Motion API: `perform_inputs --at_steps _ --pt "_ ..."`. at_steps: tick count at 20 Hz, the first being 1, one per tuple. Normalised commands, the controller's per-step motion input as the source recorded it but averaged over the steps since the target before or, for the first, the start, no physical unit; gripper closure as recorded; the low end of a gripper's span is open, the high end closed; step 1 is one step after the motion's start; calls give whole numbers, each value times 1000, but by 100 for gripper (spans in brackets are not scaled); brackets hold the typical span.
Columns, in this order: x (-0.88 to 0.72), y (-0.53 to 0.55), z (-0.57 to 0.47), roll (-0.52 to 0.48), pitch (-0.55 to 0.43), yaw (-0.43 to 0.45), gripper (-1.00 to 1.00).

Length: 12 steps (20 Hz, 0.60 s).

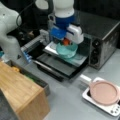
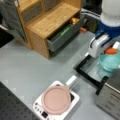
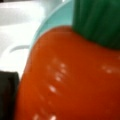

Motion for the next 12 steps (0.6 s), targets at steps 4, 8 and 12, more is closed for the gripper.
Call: perform_inputs --at_steps 4,8,12 --pt "-307 44 -226 125 -199 -118 100" --pt "-292 87 -206 103 -159 -69 100" --pt "-223 26 -167 88 -149 -98 100"
